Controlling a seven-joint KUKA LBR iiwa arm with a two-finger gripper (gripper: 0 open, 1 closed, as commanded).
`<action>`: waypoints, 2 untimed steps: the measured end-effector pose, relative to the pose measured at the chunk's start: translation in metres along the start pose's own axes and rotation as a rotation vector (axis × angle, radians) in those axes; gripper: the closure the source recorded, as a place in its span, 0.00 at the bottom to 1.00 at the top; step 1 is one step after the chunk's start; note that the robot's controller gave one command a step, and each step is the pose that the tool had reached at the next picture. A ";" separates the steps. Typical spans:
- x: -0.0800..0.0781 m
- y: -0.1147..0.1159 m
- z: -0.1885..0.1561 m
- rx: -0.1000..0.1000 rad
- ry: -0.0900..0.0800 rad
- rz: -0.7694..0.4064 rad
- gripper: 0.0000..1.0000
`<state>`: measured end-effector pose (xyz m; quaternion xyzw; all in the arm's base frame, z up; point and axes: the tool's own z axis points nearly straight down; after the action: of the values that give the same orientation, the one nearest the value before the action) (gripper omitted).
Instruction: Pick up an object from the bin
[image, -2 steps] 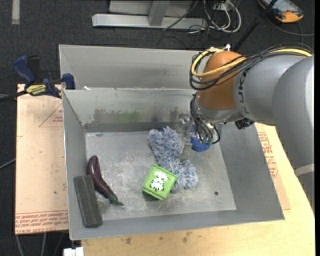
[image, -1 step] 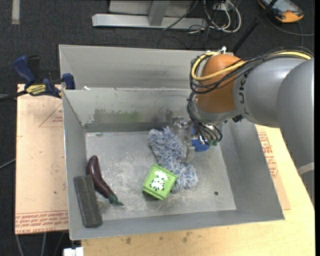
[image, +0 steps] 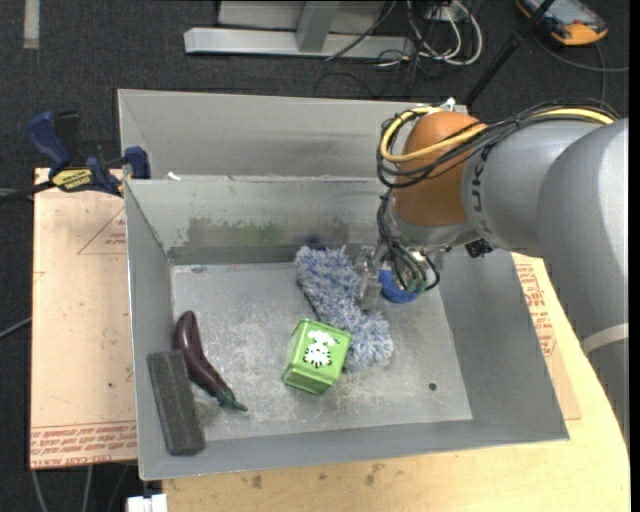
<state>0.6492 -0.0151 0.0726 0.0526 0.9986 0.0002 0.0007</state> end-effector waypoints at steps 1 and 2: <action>0.000 0.000 0.000 0.000 0.000 0.000 1.00; 0.001 0.000 -0.005 0.000 0.004 -0.001 1.00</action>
Offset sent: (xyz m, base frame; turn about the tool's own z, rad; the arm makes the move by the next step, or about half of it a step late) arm 0.0000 0.0000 0.0852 0.0000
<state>0.6477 -0.0149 0.0772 0.0520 0.9986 0.0003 -0.0011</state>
